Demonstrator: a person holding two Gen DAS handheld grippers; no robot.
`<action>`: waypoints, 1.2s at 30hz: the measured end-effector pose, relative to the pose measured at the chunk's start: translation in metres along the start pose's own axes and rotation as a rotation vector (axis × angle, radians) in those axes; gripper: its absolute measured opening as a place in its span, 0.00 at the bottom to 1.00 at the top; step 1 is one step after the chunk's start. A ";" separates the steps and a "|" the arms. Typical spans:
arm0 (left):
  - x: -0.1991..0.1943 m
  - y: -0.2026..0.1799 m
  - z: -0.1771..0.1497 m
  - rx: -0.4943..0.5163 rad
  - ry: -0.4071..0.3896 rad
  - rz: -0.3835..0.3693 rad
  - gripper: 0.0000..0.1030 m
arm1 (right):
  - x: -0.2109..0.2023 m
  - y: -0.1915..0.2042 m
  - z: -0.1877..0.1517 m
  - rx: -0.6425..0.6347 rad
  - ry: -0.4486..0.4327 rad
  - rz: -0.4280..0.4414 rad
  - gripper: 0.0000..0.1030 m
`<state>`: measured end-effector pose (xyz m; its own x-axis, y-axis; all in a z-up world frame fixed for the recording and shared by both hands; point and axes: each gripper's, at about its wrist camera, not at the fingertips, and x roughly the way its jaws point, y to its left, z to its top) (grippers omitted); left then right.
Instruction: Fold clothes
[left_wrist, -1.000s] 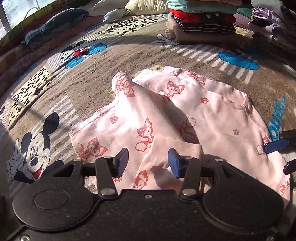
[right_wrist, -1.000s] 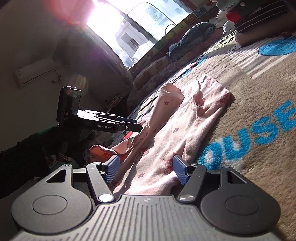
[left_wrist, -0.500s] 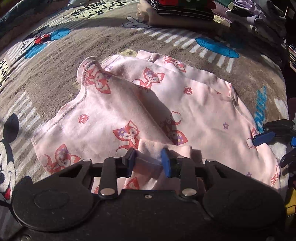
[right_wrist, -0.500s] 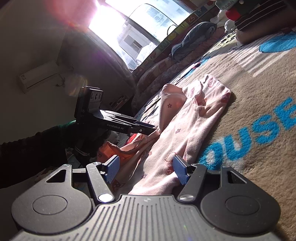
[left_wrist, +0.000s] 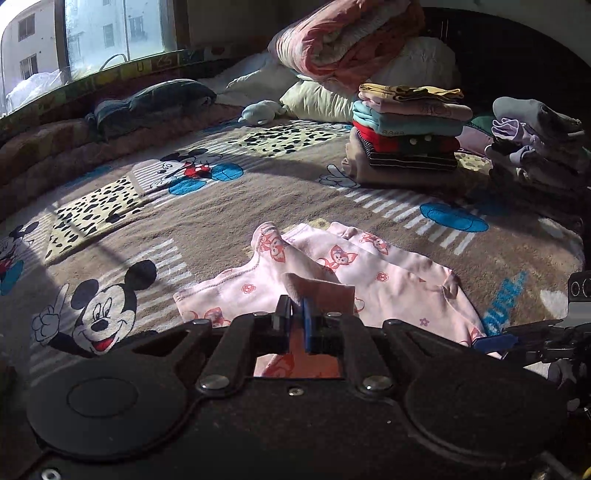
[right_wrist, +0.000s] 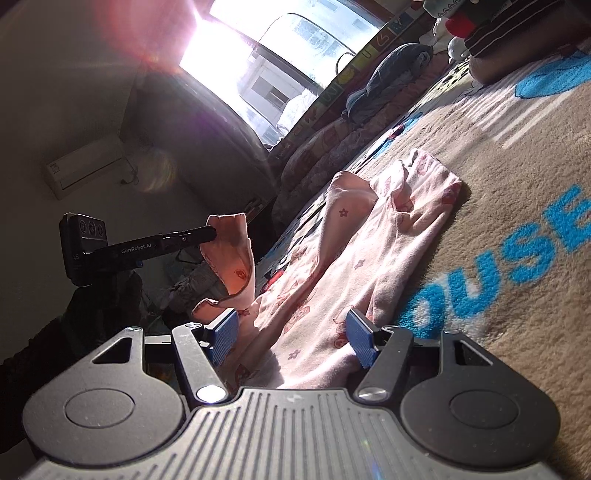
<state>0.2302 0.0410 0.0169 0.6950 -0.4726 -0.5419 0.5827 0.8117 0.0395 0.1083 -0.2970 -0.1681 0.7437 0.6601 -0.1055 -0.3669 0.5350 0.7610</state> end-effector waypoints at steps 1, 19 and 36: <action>-0.016 0.004 0.001 -0.033 -0.041 0.034 0.04 | 0.000 0.000 0.000 0.001 0.000 0.001 0.63; -0.152 0.074 -0.050 -0.513 -0.244 0.464 0.04 | -0.004 -0.007 0.001 0.042 -0.013 0.033 0.61; -0.150 0.131 -0.138 -0.647 -0.169 0.556 0.04 | -0.005 -0.006 0.001 0.051 -0.016 0.035 0.60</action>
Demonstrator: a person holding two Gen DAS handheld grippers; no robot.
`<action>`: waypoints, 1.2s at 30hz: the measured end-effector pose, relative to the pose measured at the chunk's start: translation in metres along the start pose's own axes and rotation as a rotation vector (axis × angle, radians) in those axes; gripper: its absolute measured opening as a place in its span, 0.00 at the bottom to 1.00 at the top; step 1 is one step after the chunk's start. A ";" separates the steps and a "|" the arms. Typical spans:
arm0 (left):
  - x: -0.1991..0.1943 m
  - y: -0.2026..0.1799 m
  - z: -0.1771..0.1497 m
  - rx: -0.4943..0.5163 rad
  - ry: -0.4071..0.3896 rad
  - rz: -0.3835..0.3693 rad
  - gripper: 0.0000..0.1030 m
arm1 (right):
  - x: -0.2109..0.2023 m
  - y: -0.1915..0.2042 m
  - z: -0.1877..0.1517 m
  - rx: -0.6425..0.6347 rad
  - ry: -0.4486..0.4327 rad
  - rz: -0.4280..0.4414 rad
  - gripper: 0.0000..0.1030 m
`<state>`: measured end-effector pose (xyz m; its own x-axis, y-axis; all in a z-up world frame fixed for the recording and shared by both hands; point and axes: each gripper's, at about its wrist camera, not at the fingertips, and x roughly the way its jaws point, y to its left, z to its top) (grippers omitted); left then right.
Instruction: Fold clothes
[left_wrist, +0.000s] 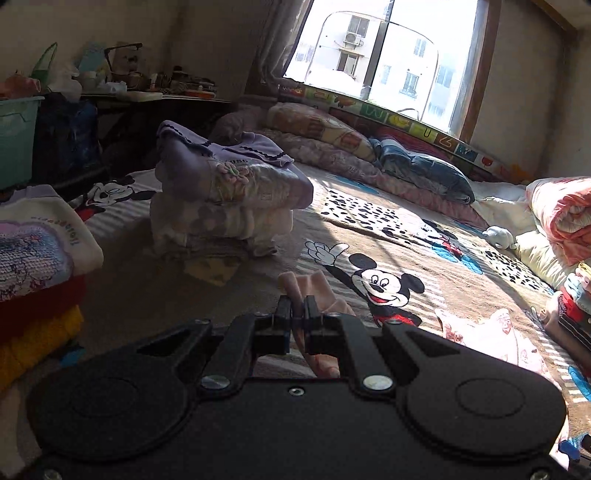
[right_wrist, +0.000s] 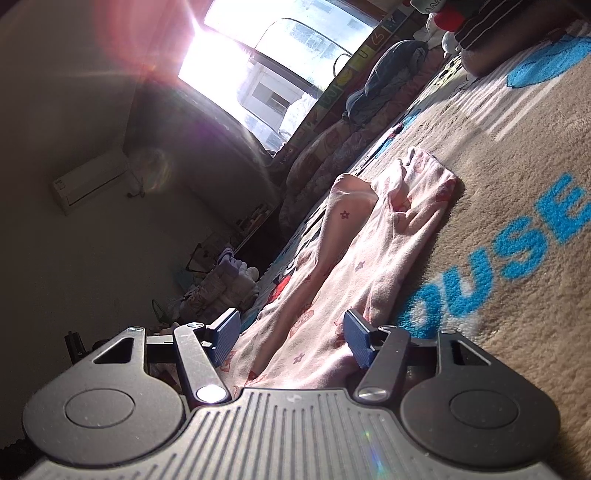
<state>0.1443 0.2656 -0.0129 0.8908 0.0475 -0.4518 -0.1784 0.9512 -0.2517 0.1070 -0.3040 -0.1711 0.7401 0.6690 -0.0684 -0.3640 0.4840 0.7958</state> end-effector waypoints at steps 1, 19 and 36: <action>0.005 0.007 -0.004 -0.014 0.011 0.007 0.04 | 0.000 0.000 0.000 0.001 -0.001 0.001 0.60; 0.041 0.090 -0.062 -0.409 0.169 -0.035 0.16 | -0.003 -0.006 0.002 0.032 -0.009 0.025 0.56; 0.095 0.027 -0.023 0.146 0.281 -0.015 0.03 | -0.003 -0.007 0.003 0.036 -0.010 0.029 0.55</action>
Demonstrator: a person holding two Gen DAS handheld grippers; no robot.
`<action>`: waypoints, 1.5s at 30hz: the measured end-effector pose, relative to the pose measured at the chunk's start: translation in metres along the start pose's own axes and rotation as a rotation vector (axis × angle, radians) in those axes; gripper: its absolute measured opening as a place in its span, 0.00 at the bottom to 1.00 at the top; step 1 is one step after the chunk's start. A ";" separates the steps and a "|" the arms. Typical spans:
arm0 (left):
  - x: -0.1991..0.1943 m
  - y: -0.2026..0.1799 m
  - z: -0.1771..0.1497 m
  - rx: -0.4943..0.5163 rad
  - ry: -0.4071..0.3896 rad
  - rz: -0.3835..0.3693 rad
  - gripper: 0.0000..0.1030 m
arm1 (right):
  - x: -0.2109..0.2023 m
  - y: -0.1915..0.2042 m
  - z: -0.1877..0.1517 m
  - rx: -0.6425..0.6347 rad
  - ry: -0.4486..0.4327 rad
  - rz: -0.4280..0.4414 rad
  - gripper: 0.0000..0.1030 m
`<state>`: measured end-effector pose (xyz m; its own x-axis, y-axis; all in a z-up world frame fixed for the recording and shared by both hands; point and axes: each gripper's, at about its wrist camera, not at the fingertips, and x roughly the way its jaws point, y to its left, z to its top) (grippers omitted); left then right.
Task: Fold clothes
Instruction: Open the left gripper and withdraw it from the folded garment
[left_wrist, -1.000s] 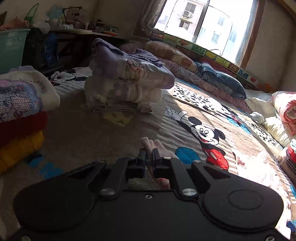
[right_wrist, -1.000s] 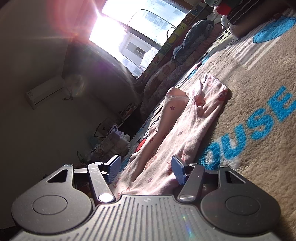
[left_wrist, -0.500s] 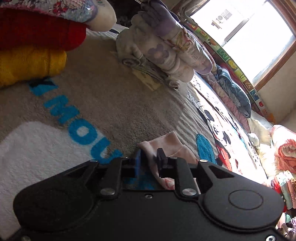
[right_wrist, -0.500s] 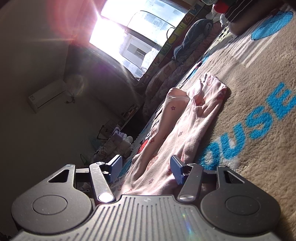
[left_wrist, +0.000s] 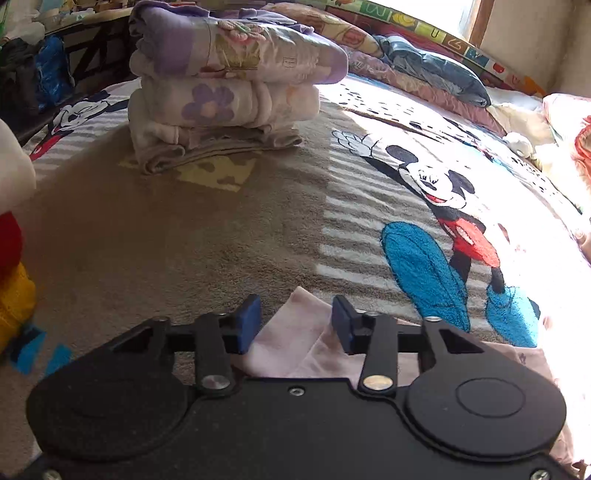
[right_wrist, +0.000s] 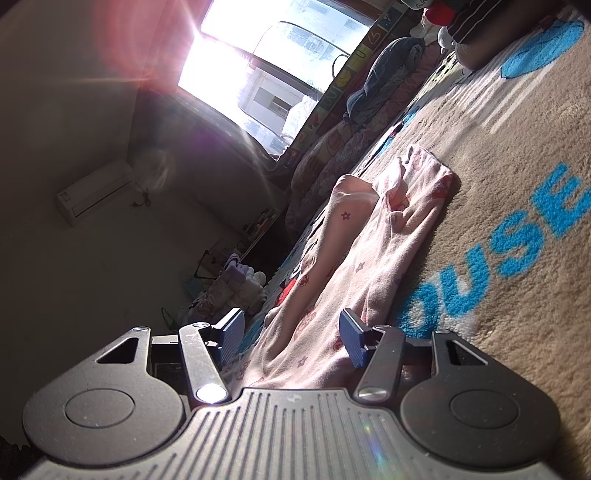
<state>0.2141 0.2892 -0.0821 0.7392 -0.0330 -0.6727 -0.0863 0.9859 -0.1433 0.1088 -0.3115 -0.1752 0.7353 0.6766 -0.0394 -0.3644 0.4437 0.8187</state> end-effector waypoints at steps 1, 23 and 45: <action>-0.007 -0.001 -0.001 -0.002 -0.074 -0.003 0.03 | 0.000 0.000 0.000 0.000 0.000 0.000 0.55; -0.136 -0.066 0.019 -0.189 -0.220 -0.062 0.73 | 0.001 0.005 0.002 -0.012 0.012 -0.025 0.54; -0.182 -0.313 -0.068 0.110 -0.036 -0.396 0.84 | -0.078 0.017 0.012 0.315 -0.233 -0.141 0.85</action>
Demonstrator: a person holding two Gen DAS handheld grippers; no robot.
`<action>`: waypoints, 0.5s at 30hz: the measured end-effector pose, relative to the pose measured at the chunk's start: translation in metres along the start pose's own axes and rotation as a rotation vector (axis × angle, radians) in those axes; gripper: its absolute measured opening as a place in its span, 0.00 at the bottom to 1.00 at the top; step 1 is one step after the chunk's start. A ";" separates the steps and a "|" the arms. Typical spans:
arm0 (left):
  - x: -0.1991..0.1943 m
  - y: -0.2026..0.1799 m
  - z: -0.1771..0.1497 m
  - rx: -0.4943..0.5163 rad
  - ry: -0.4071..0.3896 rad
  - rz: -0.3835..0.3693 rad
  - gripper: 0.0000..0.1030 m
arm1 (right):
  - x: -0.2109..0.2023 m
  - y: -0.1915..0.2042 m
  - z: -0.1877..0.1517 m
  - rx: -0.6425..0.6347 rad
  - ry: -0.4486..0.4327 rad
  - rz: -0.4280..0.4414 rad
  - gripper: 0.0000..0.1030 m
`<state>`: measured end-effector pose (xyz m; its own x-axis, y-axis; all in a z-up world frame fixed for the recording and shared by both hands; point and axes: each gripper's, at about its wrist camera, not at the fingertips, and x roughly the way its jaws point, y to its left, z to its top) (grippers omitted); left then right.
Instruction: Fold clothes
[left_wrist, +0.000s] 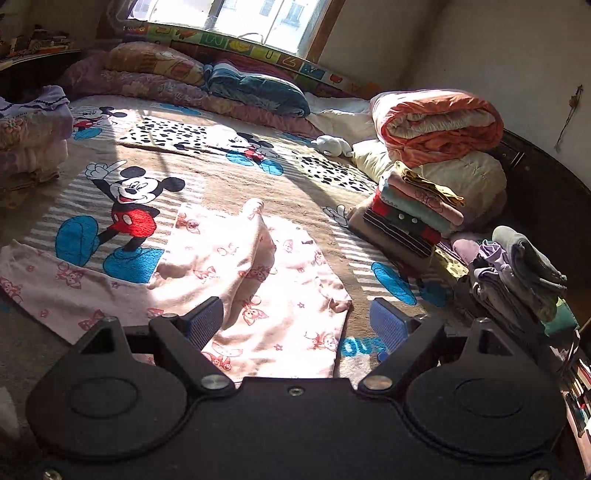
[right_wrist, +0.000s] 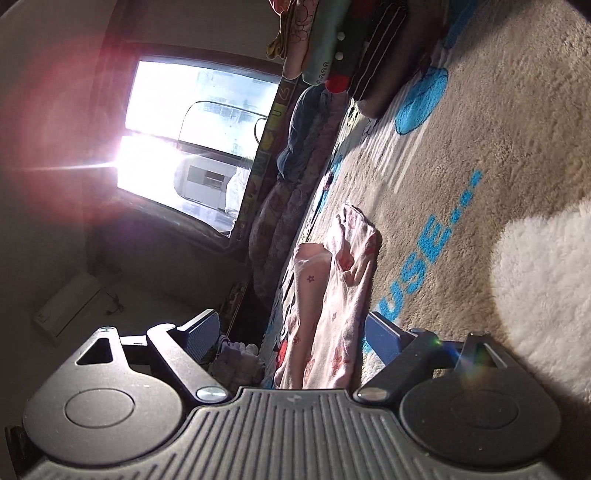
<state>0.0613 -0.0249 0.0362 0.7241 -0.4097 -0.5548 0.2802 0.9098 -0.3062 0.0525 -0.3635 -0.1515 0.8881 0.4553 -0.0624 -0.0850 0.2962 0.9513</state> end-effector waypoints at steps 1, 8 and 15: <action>0.011 -0.010 -0.004 0.043 0.014 0.005 0.84 | -0.003 -0.001 0.002 0.000 -0.009 -0.004 0.86; 0.111 -0.072 -0.050 0.454 0.094 0.126 0.84 | -0.018 -0.019 0.016 0.014 -0.053 -0.036 0.89; 0.178 -0.087 -0.087 0.686 0.077 0.204 0.84 | -0.001 -0.025 0.019 -0.022 -0.049 -0.070 0.89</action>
<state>0.1115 -0.1825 -0.1035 0.7651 -0.2075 -0.6096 0.4949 0.7951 0.3505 0.0622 -0.3876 -0.1697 0.9133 0.3912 -0.1133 -0.0313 0.3446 0.9382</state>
